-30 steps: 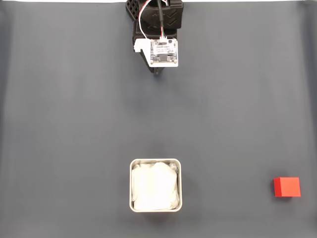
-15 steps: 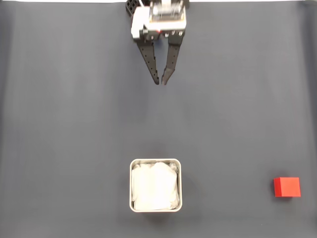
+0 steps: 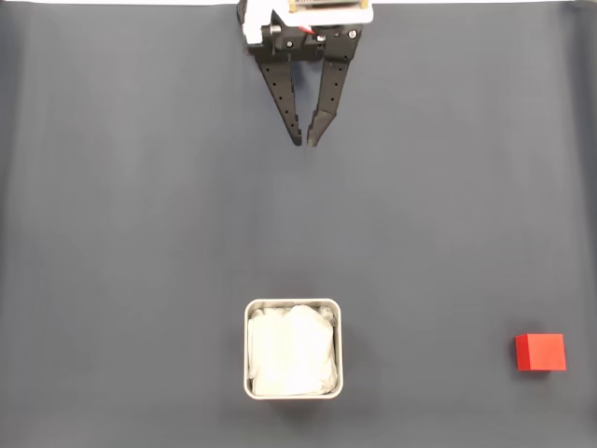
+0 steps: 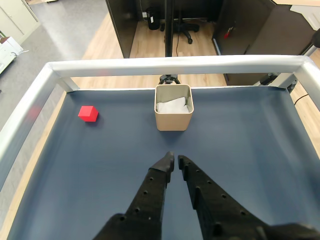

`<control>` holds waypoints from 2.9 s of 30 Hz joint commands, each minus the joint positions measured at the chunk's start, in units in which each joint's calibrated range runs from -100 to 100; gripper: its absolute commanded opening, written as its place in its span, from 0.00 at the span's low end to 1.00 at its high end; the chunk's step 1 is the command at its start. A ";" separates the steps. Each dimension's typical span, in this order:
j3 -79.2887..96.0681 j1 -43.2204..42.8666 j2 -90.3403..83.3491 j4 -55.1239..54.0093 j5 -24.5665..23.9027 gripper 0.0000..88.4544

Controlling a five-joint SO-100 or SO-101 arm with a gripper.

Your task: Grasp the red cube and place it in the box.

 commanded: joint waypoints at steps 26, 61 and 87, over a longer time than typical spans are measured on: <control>-8.77 -8.40 11.43 -3.14 0.98 0.00; -25.56 -22.74 43.84 -15.11 -0.59 0.03; -44.26 -22.82 67.93 -17.73 0.54 0.20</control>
